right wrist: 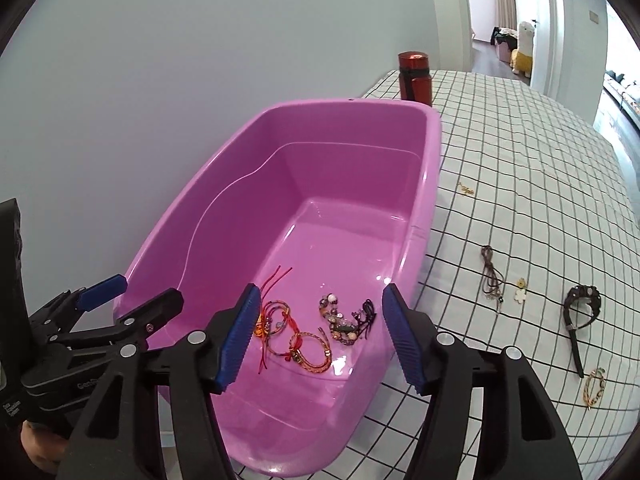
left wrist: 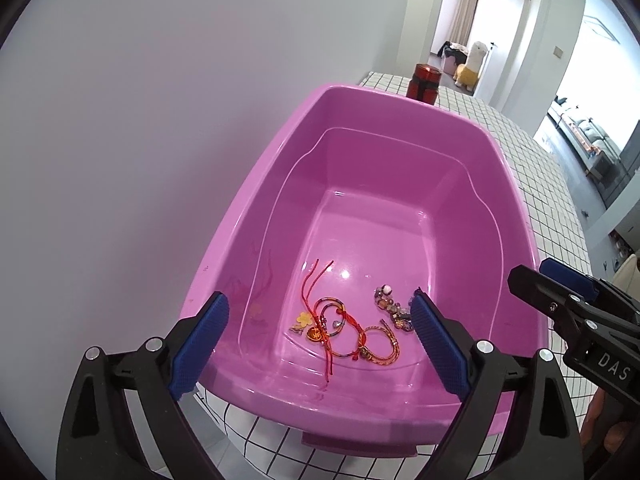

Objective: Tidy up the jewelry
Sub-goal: 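Move both tools back over the table toward the watch and brown necklace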

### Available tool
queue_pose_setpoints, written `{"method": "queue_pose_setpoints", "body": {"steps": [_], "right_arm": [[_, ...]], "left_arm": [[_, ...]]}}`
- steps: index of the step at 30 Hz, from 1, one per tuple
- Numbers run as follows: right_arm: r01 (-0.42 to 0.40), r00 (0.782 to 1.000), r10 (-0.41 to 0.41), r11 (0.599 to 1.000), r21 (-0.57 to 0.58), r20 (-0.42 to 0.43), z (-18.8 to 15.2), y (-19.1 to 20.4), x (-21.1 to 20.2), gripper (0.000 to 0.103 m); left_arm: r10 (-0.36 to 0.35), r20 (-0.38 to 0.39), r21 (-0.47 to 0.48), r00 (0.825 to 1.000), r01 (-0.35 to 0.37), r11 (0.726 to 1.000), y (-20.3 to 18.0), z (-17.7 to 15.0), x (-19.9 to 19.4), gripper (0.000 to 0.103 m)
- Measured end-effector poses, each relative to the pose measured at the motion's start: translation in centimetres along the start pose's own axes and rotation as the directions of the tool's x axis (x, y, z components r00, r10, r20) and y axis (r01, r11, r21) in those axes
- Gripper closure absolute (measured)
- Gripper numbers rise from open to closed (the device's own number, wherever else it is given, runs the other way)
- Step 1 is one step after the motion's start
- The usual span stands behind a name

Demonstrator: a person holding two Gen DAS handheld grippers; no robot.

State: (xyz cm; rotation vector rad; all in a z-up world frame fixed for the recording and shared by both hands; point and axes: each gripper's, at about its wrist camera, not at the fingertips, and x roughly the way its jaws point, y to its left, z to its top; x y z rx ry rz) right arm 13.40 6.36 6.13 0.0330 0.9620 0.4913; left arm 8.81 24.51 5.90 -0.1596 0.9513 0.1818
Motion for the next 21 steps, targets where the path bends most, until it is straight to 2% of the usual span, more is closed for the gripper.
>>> {"method": "queue_pose_setpoints", "body": {"steps": [7,11,16,21], "right_arm": [[0.026,0.999,-0.028,0.999,0.045,0.031,-1.0,-0.4,-1.4,0.04],[0.053,0.997,-0.057,0.995,0.084,0.044,-2.2,-1.2,-2.4,0.039],[0.102,0.993,-0.111,0.981,0.165,0.047,-4.4,-3.3,-3.8,0.036],[0.162,0.983,-0.179,0.952,0.26,0.043,-7.0,-6.3,-6.0,0.035]], "left_arm": [[-0.044,0.023,0.046,0.999,0.043,0.998,-0.5,-0.3,-0.6,0.01],[-0.064,0.076,0.11,0.995,0.056,0.992,-1.6,-0.8,-1.4,0.007],[-0.139,0.113,0.207,0.984,0.114,0.972,-4.1,-1.1,-2.2,0.006],[-0.225,0.096,0.296,0.97,0.188,0.937,-7.9,-1.3,-2.6,0.006]]}}
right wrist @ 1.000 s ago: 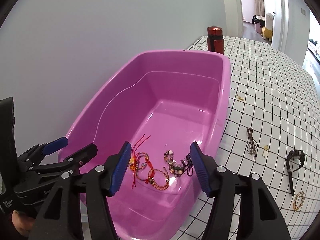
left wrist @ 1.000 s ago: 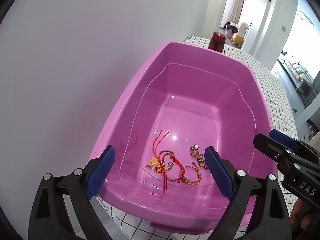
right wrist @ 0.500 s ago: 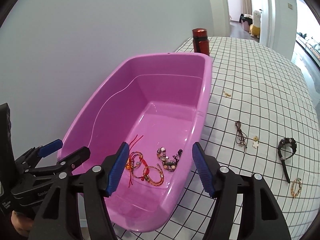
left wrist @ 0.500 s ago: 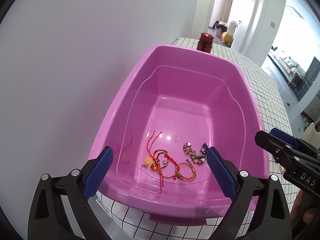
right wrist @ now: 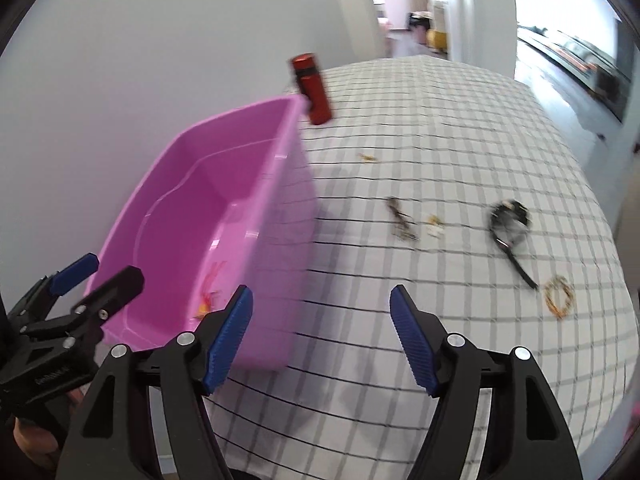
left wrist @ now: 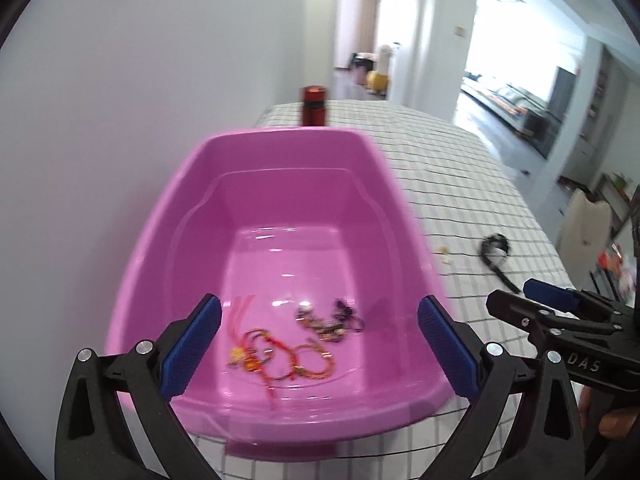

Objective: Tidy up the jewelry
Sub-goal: 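Move both tools back over the table toward the watch and brown necklace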

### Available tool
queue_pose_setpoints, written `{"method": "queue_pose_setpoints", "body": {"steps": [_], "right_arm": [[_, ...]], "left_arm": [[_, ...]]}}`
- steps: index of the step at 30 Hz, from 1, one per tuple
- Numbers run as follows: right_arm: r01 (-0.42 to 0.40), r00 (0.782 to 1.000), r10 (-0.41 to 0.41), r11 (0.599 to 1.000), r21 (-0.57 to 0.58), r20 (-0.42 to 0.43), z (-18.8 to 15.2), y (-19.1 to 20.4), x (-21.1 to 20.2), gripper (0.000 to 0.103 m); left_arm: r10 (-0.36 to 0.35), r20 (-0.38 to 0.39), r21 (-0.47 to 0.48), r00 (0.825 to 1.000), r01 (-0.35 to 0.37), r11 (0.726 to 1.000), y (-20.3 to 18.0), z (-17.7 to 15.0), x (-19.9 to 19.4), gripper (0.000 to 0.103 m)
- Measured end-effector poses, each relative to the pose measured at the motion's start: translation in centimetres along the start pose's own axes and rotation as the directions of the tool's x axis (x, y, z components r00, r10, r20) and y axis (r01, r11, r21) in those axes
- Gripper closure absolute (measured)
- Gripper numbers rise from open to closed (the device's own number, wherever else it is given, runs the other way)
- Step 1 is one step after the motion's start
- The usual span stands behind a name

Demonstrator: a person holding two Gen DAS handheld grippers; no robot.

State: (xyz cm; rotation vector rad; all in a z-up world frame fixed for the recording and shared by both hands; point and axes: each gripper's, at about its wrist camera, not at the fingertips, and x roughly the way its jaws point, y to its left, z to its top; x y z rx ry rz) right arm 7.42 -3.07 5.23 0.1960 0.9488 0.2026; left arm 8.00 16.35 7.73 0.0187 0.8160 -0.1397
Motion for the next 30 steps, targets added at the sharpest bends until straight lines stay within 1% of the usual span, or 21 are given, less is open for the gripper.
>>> {"method": "queue_pose_setpoints", "body": {"steps": [3,6,10,14,17,21,23,24,27,30], "right_arm": [[0.04,0.999,-0.041,0.998,0.056,0.01,-0.7,-2.8,-1.2,0.034],[0.069,0.997,-0.072,0.992,0.11,0.025,-1.3,-5.9,-2.4,0.034],[0.101,0.993,-0.108,0.984,0.147,0.04,-1.5,-10.0,-3.5,0.034],[0.11,0.992,-0.116,0.985,0.136,0.041,-1.6,-14.3,-3.9,0.034],[0.094,0.995,-0.098,0.99,0.105,0.032,-1.2,-17.4,-3.7,0.034],[0.043,0.999,-0.045,0.995,0.091,0.02,-0.3,-21.4,-3.0,0.034],[0.026,1.0,-0.026,0.998,0.062,0.01,0.4,-23.3,-2.2,0.034],[0.016,1.0,-0.017,0.998,0.052,0.006,0.6,-23.7,-1.9,0.034],[-0.013,1.0,0.013,1.0,0.01,-0.003,1.6,-25.4,-0.3,0.034],[-0.025,1.0,0.025,1.0,-0.001,-0.013,2.0,-26.4,1.4,0.034]], "left_arm": [[-0.047,0.005,0.036,0.999,0.047,0.998,-2.2,0.3,0.0,0.006],[-0.098,0.009,0.072,0.995,0.097,0.993,-5.3,0.5,0.0,0.006],[-0.143,-0.001,0.088,0.99,0.142,0.986,-9.0,0.6,0.5,0.006],[-0.142,0.007,0.08,0.99,0.141,0.987,-13.2,0.6,1.5,0.006],[-0.105,0.003,0.048,0.995,0.104,0.993,-16.1,0.4,3.1,0.006],[-0.035,-0.039,-0.035,0.999,0.034,0.999,-19.0,0.4,6.3,0.006],[0.004,-0.052,-0.066,0.999,-0.008,0.998,-19.9,0.2,7.5,0.006],[0.036,-0.064,-0.088,0.997,-0.041,0.995,-20.5,0.2,8.5,0.006],[0.078,-0.07,-0.149,0.994,-0.088,0.985,-21.0,0.1,10.2,0.006],[0.119,-0.072,-0.171,0.99,-0.13,0.977,-21.1,0.2,11.8,0.006]]}}
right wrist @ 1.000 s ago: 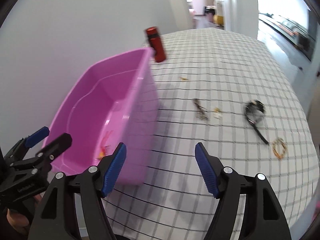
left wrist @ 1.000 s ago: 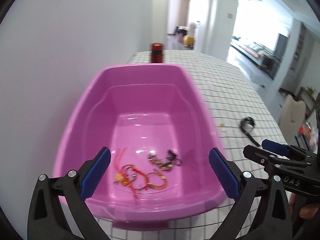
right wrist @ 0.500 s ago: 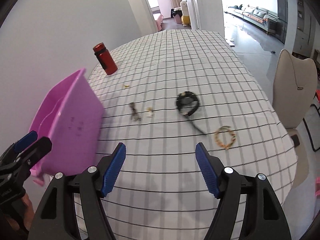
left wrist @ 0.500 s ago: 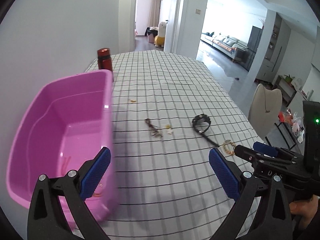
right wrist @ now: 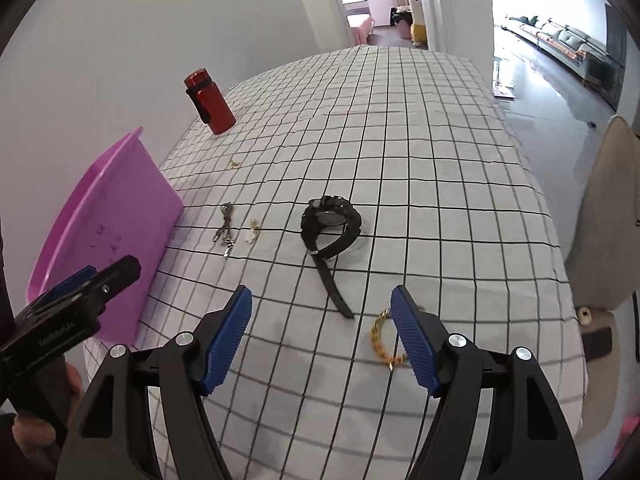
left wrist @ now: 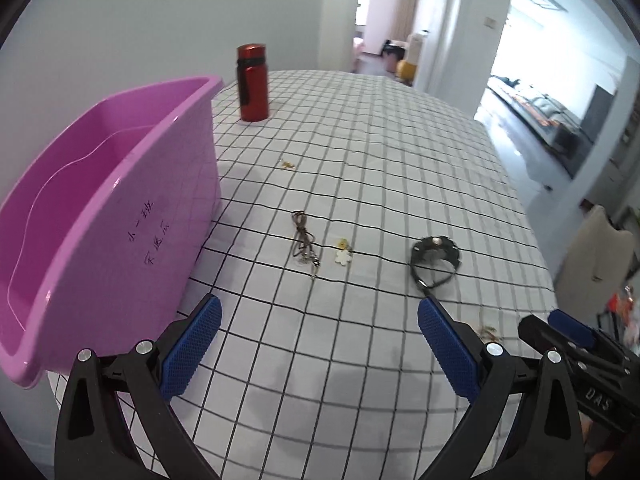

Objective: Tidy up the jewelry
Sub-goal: 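Move both tools back over the table toward the watch and brown necklace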

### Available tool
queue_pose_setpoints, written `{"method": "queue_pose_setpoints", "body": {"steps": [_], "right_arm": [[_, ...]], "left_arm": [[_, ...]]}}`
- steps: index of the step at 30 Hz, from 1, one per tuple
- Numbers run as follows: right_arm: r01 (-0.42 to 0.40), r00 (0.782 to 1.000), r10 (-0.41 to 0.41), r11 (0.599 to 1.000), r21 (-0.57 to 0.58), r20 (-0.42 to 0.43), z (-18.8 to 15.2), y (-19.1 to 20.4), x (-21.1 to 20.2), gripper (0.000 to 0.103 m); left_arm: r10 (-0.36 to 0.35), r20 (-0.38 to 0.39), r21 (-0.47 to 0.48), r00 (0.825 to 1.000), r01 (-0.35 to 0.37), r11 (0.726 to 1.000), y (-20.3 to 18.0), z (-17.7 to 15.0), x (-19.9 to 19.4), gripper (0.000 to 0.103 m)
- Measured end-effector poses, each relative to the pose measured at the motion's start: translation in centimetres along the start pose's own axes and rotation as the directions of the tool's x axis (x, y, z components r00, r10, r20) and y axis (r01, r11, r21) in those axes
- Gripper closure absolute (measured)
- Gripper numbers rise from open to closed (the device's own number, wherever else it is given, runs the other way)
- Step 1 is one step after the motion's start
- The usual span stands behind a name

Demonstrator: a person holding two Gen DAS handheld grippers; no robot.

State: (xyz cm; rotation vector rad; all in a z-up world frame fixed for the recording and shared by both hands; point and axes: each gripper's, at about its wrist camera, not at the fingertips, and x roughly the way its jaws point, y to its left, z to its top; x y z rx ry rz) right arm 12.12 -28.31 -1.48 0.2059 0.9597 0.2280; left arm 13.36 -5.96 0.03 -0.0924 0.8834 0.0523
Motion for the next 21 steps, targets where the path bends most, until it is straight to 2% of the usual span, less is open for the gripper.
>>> {"method": "queue_pose_setpoints", "body": {"steps": [5,9,12,16,21], "right_arm": [[0.002,1.0,-0.002,1.0,0.006,-0.002,0.4,-1.0,3.5,0.034],[0.032,0.999,-0.032,0.999,0.0,0.019,0.6,-1.4,6.1,0.034],[0.052,0.998,-0.053,0.998,0.026,0.031,0.8,-1.7,7.8,0.034],[0.051,0.997,-0.053,0.998,0.042,0.049,1.2,-1.8,9.7,0.034],[0.059,0.995,-0.064,0.996,0.068,0.073,1.8,-1.8,11.5,0.034]], "left_arm": [[0.026,0.027,0.017,0.999,-0.026,1.0,-0.4,0.3,3.0,0.006],[-0.011,0.039,0.043,0.999,0.009,0.999,-0.7,0.0,6.6,0.006],[0.004,0.027,0.074,1.0,-0.006,0.997,-0.9,0.0,9.2,0.006],[-0.008,0.063,0.072,0.998,0.003,0.997,-0.2,0.6,11.0,0.006],[-0.032,0.058,0.055,0.998,0.029,0.998,1.0,1.4,13.8,0.006]]}}
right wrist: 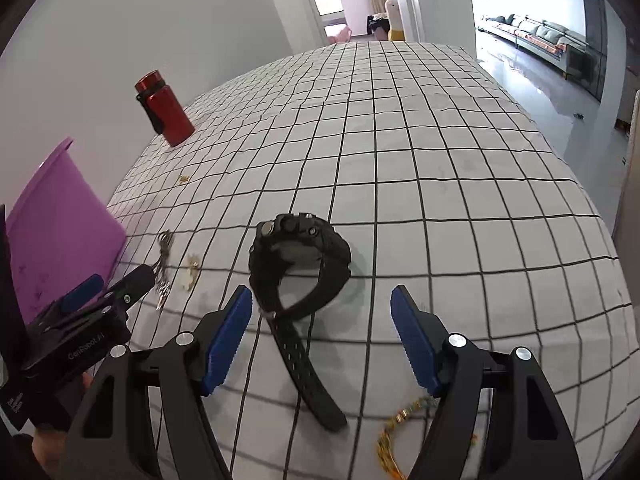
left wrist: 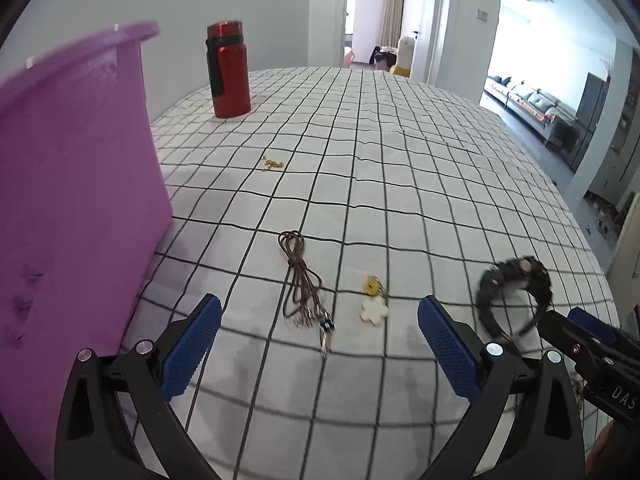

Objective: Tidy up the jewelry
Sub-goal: 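Move both tools back over the table toward the watch and brown necklace, then close left tool on brown cord necklace while right tool grips black wristwatch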

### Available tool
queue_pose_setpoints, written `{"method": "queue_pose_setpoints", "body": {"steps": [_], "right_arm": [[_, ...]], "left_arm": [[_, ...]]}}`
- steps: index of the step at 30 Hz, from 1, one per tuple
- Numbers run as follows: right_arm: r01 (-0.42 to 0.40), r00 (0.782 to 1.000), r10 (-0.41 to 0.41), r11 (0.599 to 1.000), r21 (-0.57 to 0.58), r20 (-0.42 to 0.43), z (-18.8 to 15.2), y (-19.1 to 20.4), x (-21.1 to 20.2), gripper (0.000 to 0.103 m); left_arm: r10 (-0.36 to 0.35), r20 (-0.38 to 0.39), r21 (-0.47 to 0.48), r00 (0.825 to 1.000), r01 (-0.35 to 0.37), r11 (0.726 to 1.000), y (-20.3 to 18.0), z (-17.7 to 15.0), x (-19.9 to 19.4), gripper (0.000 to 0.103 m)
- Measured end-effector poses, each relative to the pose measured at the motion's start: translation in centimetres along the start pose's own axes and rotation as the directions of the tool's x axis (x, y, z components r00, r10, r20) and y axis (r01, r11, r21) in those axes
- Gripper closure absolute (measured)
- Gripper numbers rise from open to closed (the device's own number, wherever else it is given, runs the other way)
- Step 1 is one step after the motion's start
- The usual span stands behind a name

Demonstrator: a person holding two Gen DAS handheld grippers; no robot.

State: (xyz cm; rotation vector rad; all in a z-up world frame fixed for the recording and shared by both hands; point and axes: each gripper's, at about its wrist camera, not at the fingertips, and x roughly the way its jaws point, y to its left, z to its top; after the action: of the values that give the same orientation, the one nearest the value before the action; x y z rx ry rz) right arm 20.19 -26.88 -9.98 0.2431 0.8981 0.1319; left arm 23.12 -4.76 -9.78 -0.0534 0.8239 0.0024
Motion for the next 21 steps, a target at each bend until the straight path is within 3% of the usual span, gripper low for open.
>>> {"method": "queue_pose_setpoints", "body": {"steps": [17,21], "right_arm": [[0.099,0.995,-0.099,0.995,-0.03,-0.006,0.4,0.6,3.7,0.034],[0.113,0.993,-0.114,0.993,-0.042,-0.016,0.6,0.9,4.1,0.034]], "left_arm": [[0.007,-0.092,-0.1,0.996,-0.016,0.995,4.0,0.6,4.9,0.007],[0.047,-0.115,-0.086,0.992,-0.057,0.995,4.0,0.9,5.6,0.007]]}}
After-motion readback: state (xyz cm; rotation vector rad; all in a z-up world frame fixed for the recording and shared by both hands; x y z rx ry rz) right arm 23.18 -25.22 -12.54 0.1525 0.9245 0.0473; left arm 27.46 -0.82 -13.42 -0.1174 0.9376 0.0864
